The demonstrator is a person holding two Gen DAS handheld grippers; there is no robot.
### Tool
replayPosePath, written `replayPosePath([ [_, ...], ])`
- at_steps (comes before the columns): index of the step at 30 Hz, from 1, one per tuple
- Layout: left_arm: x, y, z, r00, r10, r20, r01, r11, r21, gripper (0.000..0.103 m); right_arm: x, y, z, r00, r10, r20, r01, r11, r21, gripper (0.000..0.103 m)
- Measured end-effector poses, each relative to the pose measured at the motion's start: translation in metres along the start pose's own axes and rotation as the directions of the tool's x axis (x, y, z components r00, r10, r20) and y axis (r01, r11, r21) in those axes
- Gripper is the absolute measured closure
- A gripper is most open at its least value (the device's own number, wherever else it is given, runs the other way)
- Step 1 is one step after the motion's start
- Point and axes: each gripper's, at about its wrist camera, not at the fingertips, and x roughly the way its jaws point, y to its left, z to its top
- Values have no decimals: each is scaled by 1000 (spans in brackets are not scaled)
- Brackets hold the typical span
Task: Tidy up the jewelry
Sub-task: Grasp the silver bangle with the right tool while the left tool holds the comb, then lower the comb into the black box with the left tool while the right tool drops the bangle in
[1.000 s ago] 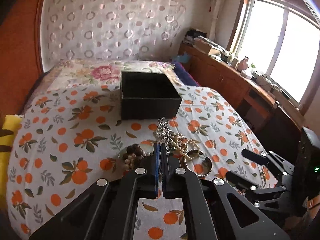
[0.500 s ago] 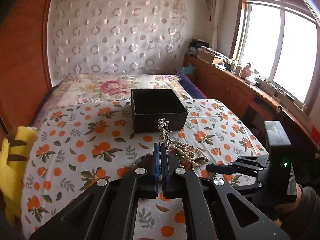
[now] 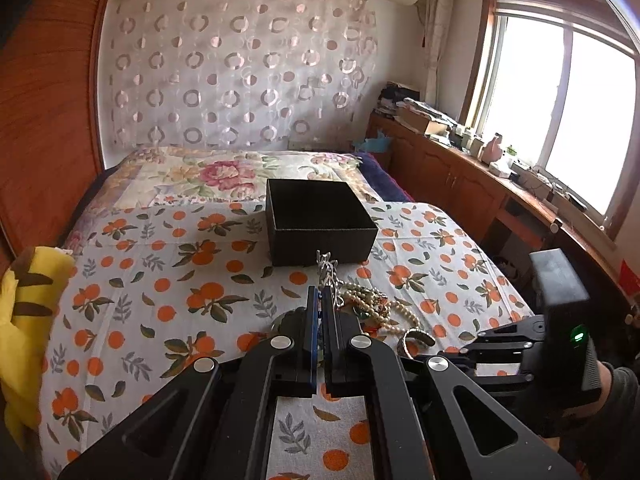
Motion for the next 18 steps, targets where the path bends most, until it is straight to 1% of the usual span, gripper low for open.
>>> replayPosePath([
  [5, -3, -1, 6, 1000, -2, 13, 2, 1000, 0, 102, -21, 4, 7, 999, -7, 46, 8, 1000, -12, 98],
  [9, -4, -5, 12, 1000, -2, 27, 2, 1000, 10, 102, -29, -2, 13, 996, -43, 77, 44, 999, -16, 98],
  [12, -6, -8, 19, 999, -17, 45, 16, 1000, 20, 102, -30, -12, 19, 994, -68, 91, 70, 997, -14, 98],
  [16, -1, -10, 38, 997, -41, 63, 39, 999, 31, 102, -32, -25, 31, 990, -93, 107, 95, 995, -21, 98],
  [18, 9, -14, 53, 997, -44, 68, 41, 998, 44, 102, -32, -33, 37, 988, -104, 115, 107, 994, -24, 98],
])
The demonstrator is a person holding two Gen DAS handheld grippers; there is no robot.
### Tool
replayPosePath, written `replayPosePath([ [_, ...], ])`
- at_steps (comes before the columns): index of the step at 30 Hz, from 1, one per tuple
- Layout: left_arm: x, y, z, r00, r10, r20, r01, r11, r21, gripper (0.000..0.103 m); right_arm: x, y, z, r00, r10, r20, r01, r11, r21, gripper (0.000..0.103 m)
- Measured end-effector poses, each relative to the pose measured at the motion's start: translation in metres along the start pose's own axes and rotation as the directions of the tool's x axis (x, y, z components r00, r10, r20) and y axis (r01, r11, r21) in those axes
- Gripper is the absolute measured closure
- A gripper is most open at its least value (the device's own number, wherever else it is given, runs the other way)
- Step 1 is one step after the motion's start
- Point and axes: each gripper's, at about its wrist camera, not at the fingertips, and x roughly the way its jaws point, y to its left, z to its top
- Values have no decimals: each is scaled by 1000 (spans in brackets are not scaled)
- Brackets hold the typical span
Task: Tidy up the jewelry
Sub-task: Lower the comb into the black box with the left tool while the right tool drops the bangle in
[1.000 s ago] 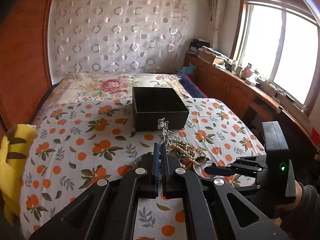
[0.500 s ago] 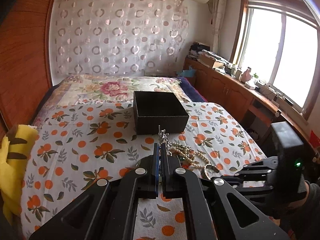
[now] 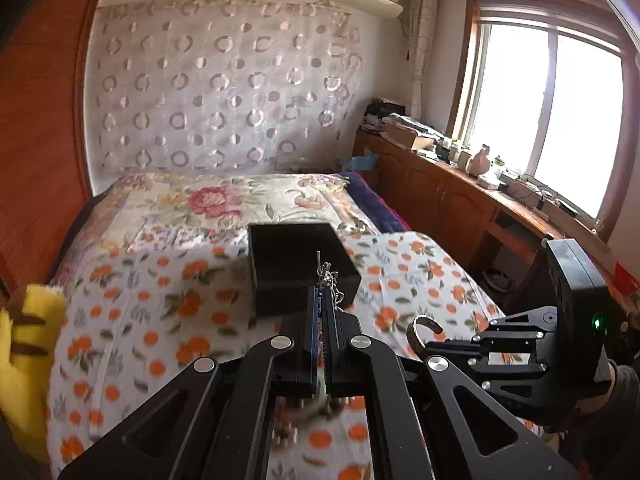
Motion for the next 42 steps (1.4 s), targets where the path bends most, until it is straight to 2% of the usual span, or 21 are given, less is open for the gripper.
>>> replayPosePath([
  [7, 51, 3, 38, 1000, 5, -12, -4, 1000, 19, 102, 12, -26, 23, 1000, -19, 22, 19, 1000, 11, 98],
  [11, 90, 12, 51, 999, 13, -50, -12, 1000, 14, 102, 22, -39, 40, 999, -12, 36, 11, 1000, 12, 98],
  [20, 157, 41, 38, 983, -33, -178, 23, 998, -60, 102, 54, -55, 79, 999, 20, 45, -19, 1000, -6, 98],
  [22, 166, 45, 33, 977, -56, -208, 41, 996, -75, 102, 60, -55, 86, 998, 31, 47, -30, 999, -13, 98],
  [28, 171, 52, 35, 972, -52, -229, 38, 997, -62, 102, 83, -53, 100, 998, 46, 32, -45, 998, -33, 98],
  [31, 175, 54, 36, 971, -14, -238, 10, 1000, -19, 94, 92, -52, 104, 999, 47, 23, -46, 998, -36, 98],
  [33, 175, 57, 37, 971, -9, -238, 8, 1000, -6, 80, 96, -53, 107, 999, 48, 21, -47, 998, -35, 98],
  [35, 173, 61, 40, 974, -15, -227, 13, 1000, -12, 72, 99, -52, 109, 999, 47, 20, -46, 998, -35, 98],
  [39, 160, 68, 48, 982, -26, -188, 21, 999, -29, 68, 108, -49, 115, 998, 54, 11, -53, 997, -50, 98],
  [42, 146, 75, 52, 989, 9, -149, -12, 1000, -17, 63, 115, -47, 118, 998, 62, -3, -62, 997, -53, 98],
])
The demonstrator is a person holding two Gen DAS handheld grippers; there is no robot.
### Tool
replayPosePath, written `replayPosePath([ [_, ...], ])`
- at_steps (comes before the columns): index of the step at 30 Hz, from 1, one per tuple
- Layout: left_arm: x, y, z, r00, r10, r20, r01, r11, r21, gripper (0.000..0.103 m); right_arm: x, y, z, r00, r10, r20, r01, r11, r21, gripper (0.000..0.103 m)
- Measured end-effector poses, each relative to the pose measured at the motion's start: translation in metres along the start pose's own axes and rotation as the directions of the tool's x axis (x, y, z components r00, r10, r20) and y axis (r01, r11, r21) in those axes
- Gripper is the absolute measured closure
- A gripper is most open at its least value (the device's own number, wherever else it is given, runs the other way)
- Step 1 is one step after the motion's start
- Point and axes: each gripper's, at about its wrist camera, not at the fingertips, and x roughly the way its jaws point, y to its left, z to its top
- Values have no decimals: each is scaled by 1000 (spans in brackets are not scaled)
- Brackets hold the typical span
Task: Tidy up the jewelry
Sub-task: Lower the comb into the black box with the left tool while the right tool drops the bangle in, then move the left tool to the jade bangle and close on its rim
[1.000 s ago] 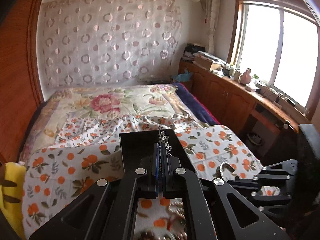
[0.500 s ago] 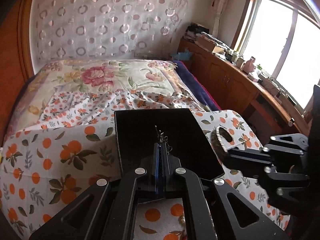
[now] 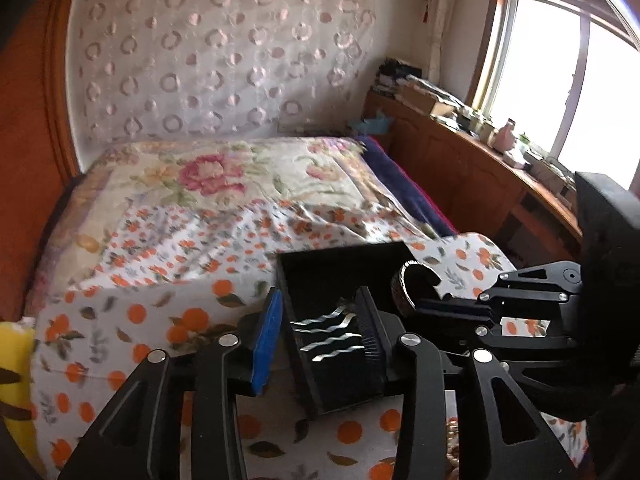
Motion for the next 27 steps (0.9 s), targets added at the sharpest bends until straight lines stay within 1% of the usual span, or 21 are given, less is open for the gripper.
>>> replayPosePath([
  [2, -6, 7, -1, 1000, 21, 13, -21, 1000, 1, 61, 5, 2, 2, 1000, 10, -13, -10, 1000, -3, 98],
  [5, -15, 19, -5, 999, 49, 21, -49, 999, -14, 61, 15, 7, 3, 999, 17, -36, -17, 1000, -15, 98],
  [9, -24, 32, -12, 997, 76, 26, -75, 997, -33, 60, 26, 13, 4, 998, 4, -64, -6, 999, -32, 98],
  [16, -31, 44, -22, 995, 93, 21, -92, 994, -57, 60, 27, 18, 8, 998, -1, -60, -2, 999, -46, 98],
  [18, -31, 44, -25, 995, 96, 19, -94, 994, -56, 60, 31, 19, 7, 995, -34, -91, 28, 998, -64, 94],
  [19, -32, 44, -26, 995, 96, 19, -94, 994, -55, 60, 33, 16, 6, 995, -34, -98, 29, 998, -59, 94],
  [21, -32, 44, -27, 995, 99, 19, -98, 994, -54, 60, 31, 14, 4, 994, -46, -100, 41, 998, -50, 74],
  [22, -32, 44, -27, 995, 98, 19, -97, 994, -55, 60, 28, 13, 3, 994, -52, -95, 48, 998, -44, 71],
  [23, -33, 45, -28, 995, 100, 18, -99, 994, -55, 60, 25, 11, 3, 995, -49, -88, 46, 998, -37, 70],
  [27, -37, 45, -37, 995, 97, 14, -96, 994, -50, 60, 6, 6, -3, 997, -55, -50, 55, 998, 1, 70],
])
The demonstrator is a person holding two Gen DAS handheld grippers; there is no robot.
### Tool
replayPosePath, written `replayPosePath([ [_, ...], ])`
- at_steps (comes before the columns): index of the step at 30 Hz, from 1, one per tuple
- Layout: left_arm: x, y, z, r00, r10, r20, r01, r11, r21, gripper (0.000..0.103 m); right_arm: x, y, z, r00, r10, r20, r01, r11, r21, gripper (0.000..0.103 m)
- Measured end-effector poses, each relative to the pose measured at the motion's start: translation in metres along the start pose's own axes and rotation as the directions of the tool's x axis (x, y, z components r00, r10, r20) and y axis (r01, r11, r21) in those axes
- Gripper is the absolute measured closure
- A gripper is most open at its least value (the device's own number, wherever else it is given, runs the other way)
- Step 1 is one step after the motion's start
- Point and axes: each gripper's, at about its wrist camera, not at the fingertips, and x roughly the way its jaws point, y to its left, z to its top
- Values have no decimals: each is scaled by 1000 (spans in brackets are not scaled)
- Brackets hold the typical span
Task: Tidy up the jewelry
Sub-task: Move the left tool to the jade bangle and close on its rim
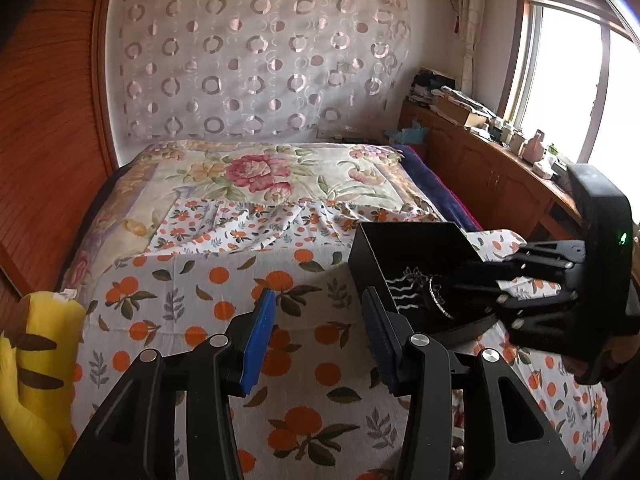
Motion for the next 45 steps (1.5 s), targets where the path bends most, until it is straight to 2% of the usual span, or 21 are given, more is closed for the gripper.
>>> replayPosePath([
  [8, -20, -17, -28, 1000, -11, -15, 11, 1000, 23, 59, -52, -9, -32, 996, -31, 88, 21, 993, 112, 70],
  [11, -30, -23, -44, 999, -22, -27, 22, 1000, 21, 58, -61, -7, -49, 996, -31, 88, 19, 990, 139, 70],
  [14, -38, -29, -60, 999, -34, -42, 34, 999, 16, 48, -67, -2, -71, 996, -44, 79, 30, 986, 164, 70],
  [16, -41, -34, -67, 998, -37, -50, 38, 999, 22, 47, -69, 3, -84, 996, -43, 78, 28, 983, 184, 70],
  [24, -46, -61, -92, 995, -63, -80, 67, 997, 45, 21, -71, 25, -127, 997, -47, 60, 32, 974, 223, 70],
  [32, -24, -76, -105, 983, -60, -171, 73, 995, 70, 20, -69, 41, -155, 998, -59, 13, 54, 975, 214, 70],
  [40, -8, -80, -108, 974, -49, -220, 63, 996, 59, 20, -80, 42, -159, 992, -114, 49, 102, 974, 201, 70],
  [45, -1, -79, -109, 967, -76, -244, 86, 996, 30, 20, -81, 40, -159, 991, -124, 47, 112, 972, 208, 70],
])
